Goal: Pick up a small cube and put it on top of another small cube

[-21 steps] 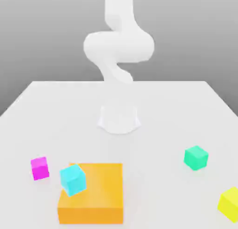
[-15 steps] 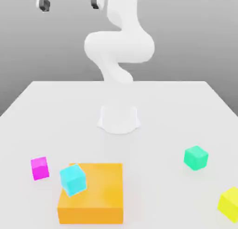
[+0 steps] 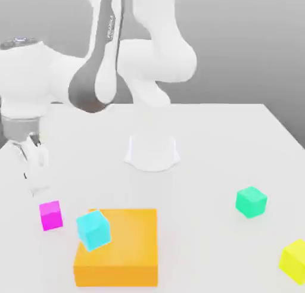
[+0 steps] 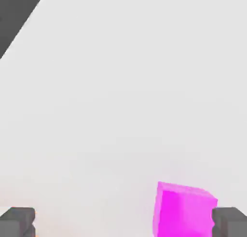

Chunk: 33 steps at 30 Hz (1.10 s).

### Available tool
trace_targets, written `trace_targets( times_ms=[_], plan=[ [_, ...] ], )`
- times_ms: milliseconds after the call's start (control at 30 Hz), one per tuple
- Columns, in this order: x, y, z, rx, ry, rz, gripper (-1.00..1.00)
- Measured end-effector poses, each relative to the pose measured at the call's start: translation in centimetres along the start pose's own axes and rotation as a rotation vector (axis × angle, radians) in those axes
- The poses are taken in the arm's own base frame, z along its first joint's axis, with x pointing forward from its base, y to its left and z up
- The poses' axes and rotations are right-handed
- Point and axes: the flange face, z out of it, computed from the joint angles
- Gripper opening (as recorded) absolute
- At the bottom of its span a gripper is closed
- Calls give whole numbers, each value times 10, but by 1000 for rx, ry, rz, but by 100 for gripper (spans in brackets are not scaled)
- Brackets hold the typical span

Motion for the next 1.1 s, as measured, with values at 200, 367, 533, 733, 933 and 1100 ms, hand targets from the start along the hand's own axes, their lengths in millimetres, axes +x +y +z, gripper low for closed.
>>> trace_targets(
  times_ms=[200, 367, 533, 733, 933, 1100],
  plan=[
    [2, 10, 65, -24, -7, 26, 0],
    [1, 11, 73, -24, -6, 26, -100],
    [2, 10, 60, -24, -7, 27, -100],
    [-16, -3, 4, -24, -9, -38, -100],
    [-105, -45, -56, -22, -12, -326, -100],
    [-159, -57, -84, -21, -15, -491, -100]
  ],
)
